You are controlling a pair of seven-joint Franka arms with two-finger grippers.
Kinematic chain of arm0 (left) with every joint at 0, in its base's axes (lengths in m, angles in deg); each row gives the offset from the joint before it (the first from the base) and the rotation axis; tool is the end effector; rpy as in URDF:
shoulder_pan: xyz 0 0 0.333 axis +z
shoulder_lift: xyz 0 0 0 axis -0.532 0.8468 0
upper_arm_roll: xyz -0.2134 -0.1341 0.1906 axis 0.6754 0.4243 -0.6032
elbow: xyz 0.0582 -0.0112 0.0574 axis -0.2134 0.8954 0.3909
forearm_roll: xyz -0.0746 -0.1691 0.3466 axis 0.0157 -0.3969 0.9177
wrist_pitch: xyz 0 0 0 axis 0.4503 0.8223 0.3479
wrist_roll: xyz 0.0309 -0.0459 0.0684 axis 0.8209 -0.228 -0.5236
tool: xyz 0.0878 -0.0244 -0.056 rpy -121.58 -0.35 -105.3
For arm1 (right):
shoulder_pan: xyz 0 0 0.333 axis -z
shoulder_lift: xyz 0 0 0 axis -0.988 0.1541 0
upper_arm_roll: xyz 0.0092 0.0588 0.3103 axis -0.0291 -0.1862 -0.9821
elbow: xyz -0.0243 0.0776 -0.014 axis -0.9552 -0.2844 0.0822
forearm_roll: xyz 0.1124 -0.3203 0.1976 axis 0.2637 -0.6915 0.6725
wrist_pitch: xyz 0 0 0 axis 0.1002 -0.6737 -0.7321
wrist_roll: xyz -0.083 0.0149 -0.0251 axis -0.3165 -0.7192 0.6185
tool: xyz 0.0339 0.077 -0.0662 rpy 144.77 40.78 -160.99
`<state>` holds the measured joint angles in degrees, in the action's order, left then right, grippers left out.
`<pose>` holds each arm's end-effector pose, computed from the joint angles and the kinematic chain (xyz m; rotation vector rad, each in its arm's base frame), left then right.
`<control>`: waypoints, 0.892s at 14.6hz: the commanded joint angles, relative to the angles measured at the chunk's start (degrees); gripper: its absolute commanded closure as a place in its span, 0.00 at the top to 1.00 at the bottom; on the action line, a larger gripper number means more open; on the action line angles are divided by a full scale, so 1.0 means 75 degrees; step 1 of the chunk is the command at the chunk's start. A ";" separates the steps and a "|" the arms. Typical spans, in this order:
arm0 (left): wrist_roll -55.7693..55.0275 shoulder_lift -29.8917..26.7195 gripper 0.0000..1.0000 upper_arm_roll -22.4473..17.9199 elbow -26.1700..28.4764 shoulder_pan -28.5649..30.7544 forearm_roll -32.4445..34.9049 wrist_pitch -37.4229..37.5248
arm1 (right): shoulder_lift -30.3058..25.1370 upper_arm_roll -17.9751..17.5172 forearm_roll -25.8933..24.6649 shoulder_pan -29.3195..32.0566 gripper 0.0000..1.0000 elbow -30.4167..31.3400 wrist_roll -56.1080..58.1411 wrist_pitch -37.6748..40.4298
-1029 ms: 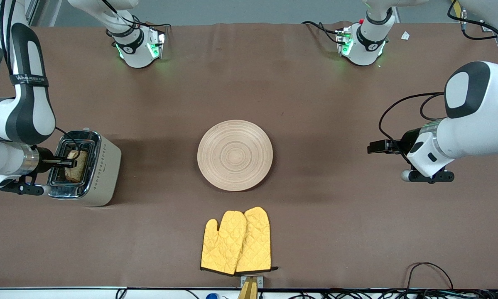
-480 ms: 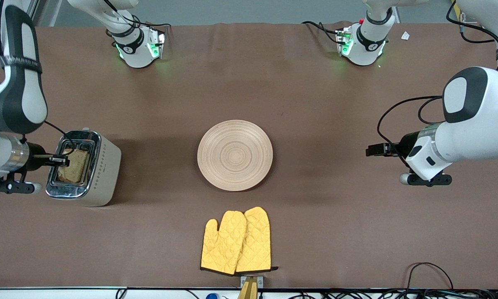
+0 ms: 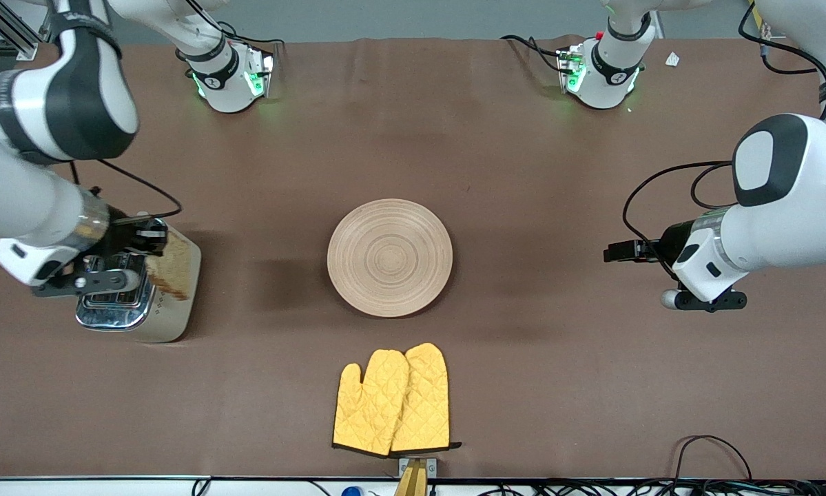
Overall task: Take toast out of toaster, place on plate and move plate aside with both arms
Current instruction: 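Carry the toast with the right gripper over the wooden plate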
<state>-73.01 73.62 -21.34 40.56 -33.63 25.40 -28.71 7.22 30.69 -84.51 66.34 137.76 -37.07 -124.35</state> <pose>0.6401 -0.1181 0.4592 2.8695 0.0248 -0.2897 0.6283 0.1243 0.5150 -3.1080 -0.2089 0.2218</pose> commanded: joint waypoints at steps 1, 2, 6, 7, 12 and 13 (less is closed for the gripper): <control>0.0032 0.0074 1.00 -0.0001 -0.0170 0.0011 -0.0131 0.0018 | 0.0306 0.0045 0.1129 -0.0394 0.10 0.0038 -0.0114 -0.0291; 0.0032 0.0074 1.00 -0.0001 -0.0170 0.0011 -0.0131 0.0006 | 0.0540 0.0034 0.1679 -0.0487 0.11 0.0120 -0.0125 -0.0491; 0.0031 0.0050 1.00 -0.0001 -0.0170 0.0011 -0.0131 0.0018 | 0.1338 0.0045 0.3566 -0.1143 0.11 0.0412 -0.0767 -0.1696; 0.0032 0.0050 1.00 -0.0001 -0.0182 0.0011 -0.0131 0.0018 | 0.1443 0.0045 0.4070 -0.1318 0.11 0.0541 -0.1072 -0.2082; -0.0004 0.0039 1.00 -0.0001 -0.0182 -0.0001 -0.0272 0.0018 | 0.1491 0.0045 0.6159 -0.2302 0.11 0.2063 -0.1403 -0.4250; -0.0004 0.0039 1.00 -0.0001 -0.0182 -0.0001 -0.0272 0.0018 | 0.1491 0.0034 0.6266 -0.2513 0.16 0.2286 -0.1403 -0.4649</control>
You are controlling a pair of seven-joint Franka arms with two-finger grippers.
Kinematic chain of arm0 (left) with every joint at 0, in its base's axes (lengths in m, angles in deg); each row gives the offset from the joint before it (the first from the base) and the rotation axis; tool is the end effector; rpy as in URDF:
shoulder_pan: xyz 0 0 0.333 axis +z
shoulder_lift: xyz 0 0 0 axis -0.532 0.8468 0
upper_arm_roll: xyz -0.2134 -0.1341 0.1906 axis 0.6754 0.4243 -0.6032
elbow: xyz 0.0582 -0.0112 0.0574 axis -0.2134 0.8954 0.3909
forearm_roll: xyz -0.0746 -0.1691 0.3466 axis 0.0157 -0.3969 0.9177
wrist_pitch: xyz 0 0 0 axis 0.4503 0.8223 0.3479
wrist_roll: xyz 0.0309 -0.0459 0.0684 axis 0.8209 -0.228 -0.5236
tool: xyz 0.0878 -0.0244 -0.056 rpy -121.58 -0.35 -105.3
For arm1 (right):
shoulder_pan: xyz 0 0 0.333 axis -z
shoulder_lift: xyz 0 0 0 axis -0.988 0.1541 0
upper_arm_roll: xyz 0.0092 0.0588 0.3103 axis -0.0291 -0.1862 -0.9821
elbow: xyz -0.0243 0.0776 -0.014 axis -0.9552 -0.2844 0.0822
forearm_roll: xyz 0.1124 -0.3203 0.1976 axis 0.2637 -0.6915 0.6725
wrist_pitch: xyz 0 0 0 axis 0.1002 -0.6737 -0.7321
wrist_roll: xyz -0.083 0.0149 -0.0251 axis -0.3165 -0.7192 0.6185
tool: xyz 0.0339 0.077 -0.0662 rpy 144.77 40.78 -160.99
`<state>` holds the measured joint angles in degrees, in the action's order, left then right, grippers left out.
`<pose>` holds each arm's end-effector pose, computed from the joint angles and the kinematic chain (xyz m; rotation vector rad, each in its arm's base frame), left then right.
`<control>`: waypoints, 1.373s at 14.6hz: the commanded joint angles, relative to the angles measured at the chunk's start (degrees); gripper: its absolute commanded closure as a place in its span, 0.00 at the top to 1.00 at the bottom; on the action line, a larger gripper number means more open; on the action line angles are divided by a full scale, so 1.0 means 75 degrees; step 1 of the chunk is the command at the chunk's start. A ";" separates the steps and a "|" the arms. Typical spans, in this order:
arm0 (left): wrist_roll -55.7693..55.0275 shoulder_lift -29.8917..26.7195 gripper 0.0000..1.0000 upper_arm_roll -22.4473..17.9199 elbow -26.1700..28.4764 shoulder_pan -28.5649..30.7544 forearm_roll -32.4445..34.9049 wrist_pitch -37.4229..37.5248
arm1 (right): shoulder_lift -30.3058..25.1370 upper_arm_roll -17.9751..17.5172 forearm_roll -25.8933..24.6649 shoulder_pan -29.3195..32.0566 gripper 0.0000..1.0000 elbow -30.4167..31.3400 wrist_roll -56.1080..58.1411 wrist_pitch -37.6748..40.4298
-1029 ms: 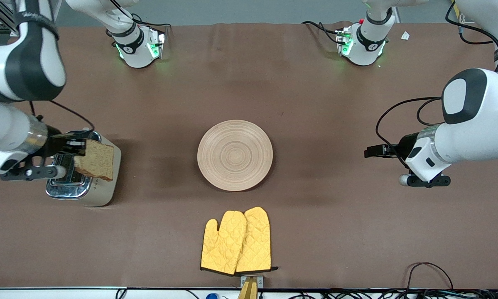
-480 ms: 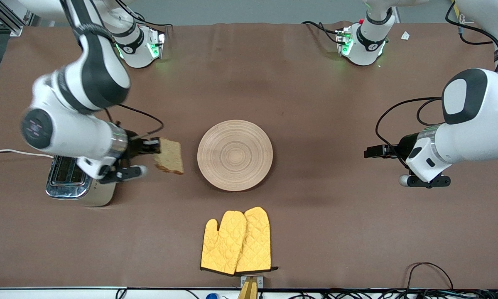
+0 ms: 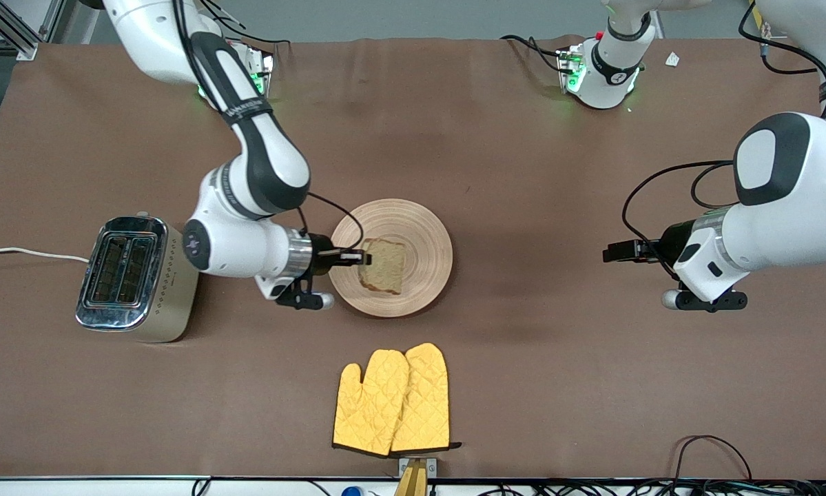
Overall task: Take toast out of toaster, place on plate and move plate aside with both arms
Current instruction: 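Carry the toast with the right gripper over the wooden plate, then lower the toast onto the plate and open the right gripper, then retract the right gripper while the left gripper reaches the plate rim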
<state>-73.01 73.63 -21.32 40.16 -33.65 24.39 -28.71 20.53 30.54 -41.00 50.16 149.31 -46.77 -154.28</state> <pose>0.6409 -0.1201 0.4628 2.8518 0.0276 -0.2822 0.6010 0.3444 0.3184 -2.5114 0.2313 0.3290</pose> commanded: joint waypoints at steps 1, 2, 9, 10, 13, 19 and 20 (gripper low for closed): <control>-0.0004 0.0037 1.00 0.0007 -0.0128 0.0002 -0.0138 0.0018 | -0.0226 0.0066 0.0477 -0.0521 0.38 0.0830 -0.0109 -0.1022; -0.0004 0.0037 1.00 -0.0004 -0.0128 0.0002 -0.0138 0.0018 | -0.0133 0.0066 0.0478 -0.0557 0.71 0.0831 -0.0120 -0.1130; -0.0015 0.0165 1.00 0.0007 -0.0081 -0.0045 -0.1097 0.0018 | -0.1020 0.1200 -0.2481 -0.0194 1.00 0.0562 0.0032 0.0234; -0.0015 0.0305 1.00 0.0007 -0.0081 -0.0034 -0.1319 -0.0016 | -0.1219 0.1435 -0.3206 -0.0159 1.00 0.0387 0.0032 0.0855; 0.0008 0.0797 1.00 0.0007 -0.0035 -0.0080 -0.2022 -0.0344 | -0.1735 0.1870 -0.3835 0.0179 1.00 0.0186 0.0102 0.1551; 0.0125 0.1407 1.00 0.0124 0.0784 -0.0524 -0.3546 -0.1923 | -0.2159 0.2327 -0.5148 0.1491 1.00 -0.0760 0.1496 0.3248; 0.0125 0.1559 1.00 0.0229 0.0844 -0.0607 -0.3710 -0.2263 | -0.2159 0.2339 -0.5171 0.1725 1.00 -0.0937 0.1508 0.3635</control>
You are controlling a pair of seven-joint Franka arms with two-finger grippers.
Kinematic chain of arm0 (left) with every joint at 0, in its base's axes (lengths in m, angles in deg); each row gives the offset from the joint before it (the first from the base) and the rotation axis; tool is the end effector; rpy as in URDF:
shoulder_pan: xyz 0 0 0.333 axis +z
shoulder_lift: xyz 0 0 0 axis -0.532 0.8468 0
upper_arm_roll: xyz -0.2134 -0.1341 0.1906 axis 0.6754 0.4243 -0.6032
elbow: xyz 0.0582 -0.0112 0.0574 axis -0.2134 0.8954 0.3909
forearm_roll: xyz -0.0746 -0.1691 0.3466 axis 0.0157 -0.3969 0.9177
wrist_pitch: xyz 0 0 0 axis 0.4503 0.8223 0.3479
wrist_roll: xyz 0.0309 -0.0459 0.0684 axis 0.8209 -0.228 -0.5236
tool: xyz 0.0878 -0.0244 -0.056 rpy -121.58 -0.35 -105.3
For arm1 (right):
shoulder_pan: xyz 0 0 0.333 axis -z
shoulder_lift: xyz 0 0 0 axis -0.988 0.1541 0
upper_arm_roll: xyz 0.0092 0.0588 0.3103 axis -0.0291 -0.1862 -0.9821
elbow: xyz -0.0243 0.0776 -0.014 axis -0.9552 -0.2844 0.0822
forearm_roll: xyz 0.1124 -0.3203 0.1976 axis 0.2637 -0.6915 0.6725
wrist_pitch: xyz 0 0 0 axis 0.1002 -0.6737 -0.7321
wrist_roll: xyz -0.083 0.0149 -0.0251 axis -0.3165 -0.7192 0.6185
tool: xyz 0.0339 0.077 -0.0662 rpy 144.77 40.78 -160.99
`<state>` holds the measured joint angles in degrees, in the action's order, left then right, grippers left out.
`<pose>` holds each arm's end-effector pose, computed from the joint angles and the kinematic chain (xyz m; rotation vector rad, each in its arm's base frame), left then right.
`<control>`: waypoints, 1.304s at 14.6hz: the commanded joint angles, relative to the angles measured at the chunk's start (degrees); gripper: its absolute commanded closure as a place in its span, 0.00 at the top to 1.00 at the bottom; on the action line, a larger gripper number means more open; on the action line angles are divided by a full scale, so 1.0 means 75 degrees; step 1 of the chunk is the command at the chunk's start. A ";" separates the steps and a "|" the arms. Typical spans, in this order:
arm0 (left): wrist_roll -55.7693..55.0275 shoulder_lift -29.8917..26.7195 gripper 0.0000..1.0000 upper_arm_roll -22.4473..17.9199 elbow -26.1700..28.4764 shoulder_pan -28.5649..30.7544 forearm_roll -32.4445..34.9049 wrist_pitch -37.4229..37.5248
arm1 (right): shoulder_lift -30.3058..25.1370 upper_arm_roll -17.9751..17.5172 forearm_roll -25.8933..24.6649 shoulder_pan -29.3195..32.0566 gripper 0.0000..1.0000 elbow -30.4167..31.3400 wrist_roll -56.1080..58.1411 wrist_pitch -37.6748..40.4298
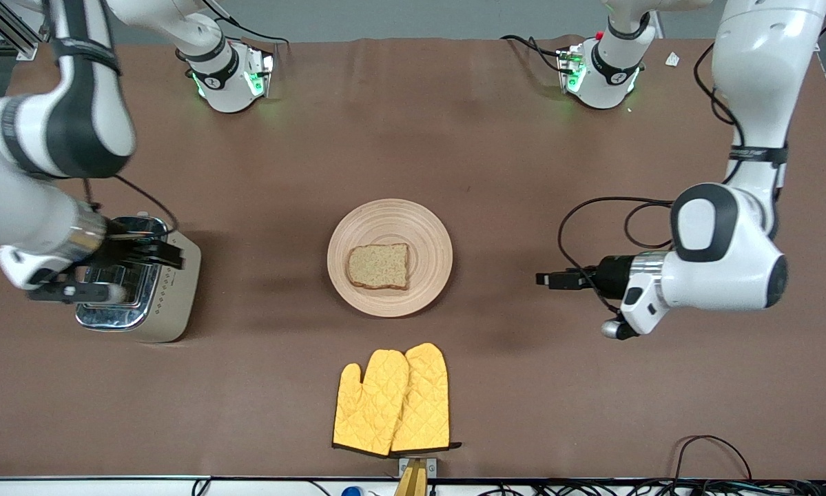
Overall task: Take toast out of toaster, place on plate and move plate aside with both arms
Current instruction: 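Retract the right gripper while the left gripper reaches the plate rim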
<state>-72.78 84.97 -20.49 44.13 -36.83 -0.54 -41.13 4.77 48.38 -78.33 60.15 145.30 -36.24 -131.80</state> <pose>0.6571 -0.1900 0.3300 2.4336 0.2578 -0.4138 0.6316 0.0245 0.5012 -3.0757 0.1080 0.1199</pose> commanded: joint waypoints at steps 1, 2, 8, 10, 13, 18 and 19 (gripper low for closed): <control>0.0094 0.0187 1.00 0.0271 0.0360 -0.0241 -0.0597 -0.0912 | -0.0080 -0.0016 -0.0228 0.0524 1.00 -0.0486 0.0092 0.0804; 0.0094 0.0293 1.00 0.0388 0.0419 -0.0242 -0.0773 -0.1136 | -0.0382 -0.0028 -0.0228 0.0757 1.00 -0.0486 0.0069 0.0817; 0.0595 0.1137 1.00 0.1034 0.0501 -0.0254 -0.1698 -0.1899 | -0.1298 -0.0110 -0.0275 0.1380 1.00 -0.0358 0.0162 0.1403; 0.1123 0.1383 1.00 0.1069 0.0501 -0.0393 -0.2389 -0.1993 | -0.1614 -0.0493 -0.0962 0.1438 1.00 -0.0264 0.0139 0.1333; 0.2269 0.1699 1.00 0.1069 0.0548 -0.0488 -0.2767 -0.2111 | -0.2106 -0.2144 -0.1271 0.2875 1.00 0.0156 0.0116 0.1205; 0.4261 0.1970 0.89 0.1069 0.0723 -0.0465 -0.3422 -0.2134 | -0.2530 -0.2372 -0.1271 0.2998 1.00 0.0710 0.0116 0.1061; 0.4672 0.1970 0.81 0.1069 0.0817 -0.0465 -0.3493 -0.2134 | -0.2530 -0.2372 -0.1260 0.3009 1.00 0.0558 0.0127 0.1272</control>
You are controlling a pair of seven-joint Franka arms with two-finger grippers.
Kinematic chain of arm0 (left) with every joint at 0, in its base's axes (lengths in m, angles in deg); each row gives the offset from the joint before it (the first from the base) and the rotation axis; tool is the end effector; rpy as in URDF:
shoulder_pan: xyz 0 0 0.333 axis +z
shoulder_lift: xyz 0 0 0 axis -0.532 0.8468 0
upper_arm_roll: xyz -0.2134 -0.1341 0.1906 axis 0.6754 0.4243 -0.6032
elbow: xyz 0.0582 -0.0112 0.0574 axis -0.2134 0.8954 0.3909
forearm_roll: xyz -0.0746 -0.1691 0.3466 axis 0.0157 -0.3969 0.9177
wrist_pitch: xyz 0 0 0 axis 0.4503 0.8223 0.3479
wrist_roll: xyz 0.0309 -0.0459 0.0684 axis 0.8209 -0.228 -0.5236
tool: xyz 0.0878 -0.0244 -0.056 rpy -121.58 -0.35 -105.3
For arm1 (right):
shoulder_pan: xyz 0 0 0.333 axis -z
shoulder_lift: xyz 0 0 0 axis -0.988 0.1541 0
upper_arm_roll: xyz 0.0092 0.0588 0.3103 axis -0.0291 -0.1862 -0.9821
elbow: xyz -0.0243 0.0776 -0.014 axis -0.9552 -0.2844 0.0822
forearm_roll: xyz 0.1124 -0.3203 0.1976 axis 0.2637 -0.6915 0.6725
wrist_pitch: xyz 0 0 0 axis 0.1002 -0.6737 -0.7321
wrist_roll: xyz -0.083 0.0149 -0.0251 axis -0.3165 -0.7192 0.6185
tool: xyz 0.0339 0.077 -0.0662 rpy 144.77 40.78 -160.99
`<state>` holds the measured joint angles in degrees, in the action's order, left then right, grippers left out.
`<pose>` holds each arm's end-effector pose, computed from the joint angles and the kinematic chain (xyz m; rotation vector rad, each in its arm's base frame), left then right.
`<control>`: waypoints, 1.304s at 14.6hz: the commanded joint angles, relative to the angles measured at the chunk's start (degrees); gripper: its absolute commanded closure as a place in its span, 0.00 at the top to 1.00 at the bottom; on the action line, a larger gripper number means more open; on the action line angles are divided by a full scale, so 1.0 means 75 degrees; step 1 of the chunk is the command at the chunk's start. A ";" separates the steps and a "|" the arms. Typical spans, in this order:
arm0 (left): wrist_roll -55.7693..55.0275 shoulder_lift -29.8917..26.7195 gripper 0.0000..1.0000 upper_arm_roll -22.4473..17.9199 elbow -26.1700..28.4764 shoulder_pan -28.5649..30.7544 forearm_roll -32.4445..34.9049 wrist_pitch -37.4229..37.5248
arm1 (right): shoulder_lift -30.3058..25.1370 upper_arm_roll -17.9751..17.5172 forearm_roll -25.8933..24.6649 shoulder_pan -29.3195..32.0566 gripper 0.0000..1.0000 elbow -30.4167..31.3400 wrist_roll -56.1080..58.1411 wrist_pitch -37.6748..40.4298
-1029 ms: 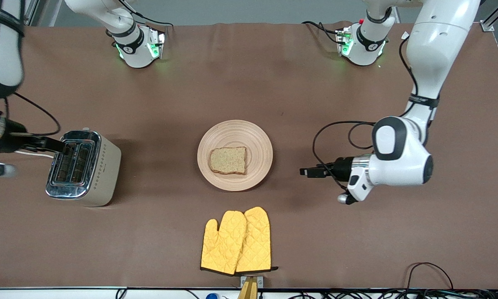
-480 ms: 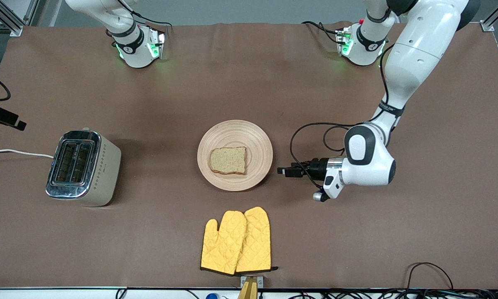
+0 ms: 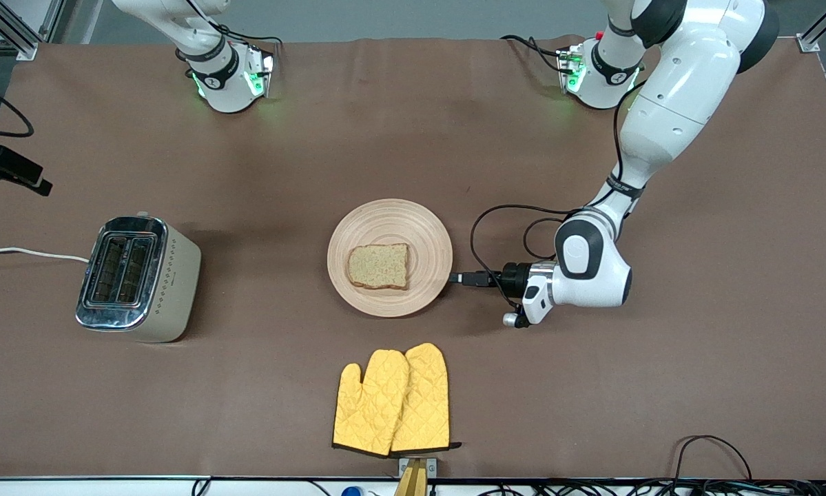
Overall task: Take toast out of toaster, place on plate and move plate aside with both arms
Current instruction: 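Retract the right gripper while the left gripper reaches the plate rim, then push the plate with the left gripper away from the toaster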
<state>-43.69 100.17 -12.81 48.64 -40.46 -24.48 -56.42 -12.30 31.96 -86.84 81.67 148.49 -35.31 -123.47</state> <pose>0.6069 -0.2958 0.1546 2.1078 0.0811 -0.3395 0.5423 -0.0619 0.6281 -3.1135 0.1906 0.0022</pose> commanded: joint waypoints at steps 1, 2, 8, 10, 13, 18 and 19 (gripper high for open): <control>0.1227 -0.0033 0.75 0.0057 0.0298 0.0031 -0.0348 -0.0084 | -0.0231 -0.0182 -0.0044 0.0151 1.00 0.0003 0.0003 0.0313; 0.1486 -0.0010 0.71 0.0057 0.0334 0.0042 -0.0395 -0.0084 | -0.0231 -0.0182 -0.0043 0.0140 1.00 -0.0045 0.0003 0.0326; 0.3210 0.0166 0.54 0.0057 0.0581 -0.0051 -0.1309 -0.0084 | -0.0219 -0.0170 -0.0148 0.0093 1.00 -0.0057 0.0026 0.0233; 0.3492 0.0236 0.43 0.0126 0.0581 -0.0074 -0.1321 -0.0072 | -0.0219 -0.0170 -0.0137 0.0104 1.00 -0.0045 0.0026 0.0186; 0.3645 0.0295 0.36 0.0162 0.0592 -0.0075 -0.1333 -0.0072 | -0.0231 -0.0194 -0.0137 0.0104 1.00 -0.0033 0.0026 -0.0107; 0.3645 0.0330 0.11 0.0197 0.0557 -0.0086 -0.1333 -0.0072 | -0.0231 -0.0194 -0.0137 0.0105 1.00 -0.0010 0.0003 -0.0130; 0.3645 0.0330 0.06 0.0197 0.0546 -0.0086 -0.1333 -0.0072 | -0.0219 -0.0194 -0.0137 0.0104 1.00 0.0013 0.0003 -0.0177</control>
<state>-17.80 102.66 -11.76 52.79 -41.09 -33.02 -56.43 -13.20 31.39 -86.92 81.67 147.84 -35.30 -124.06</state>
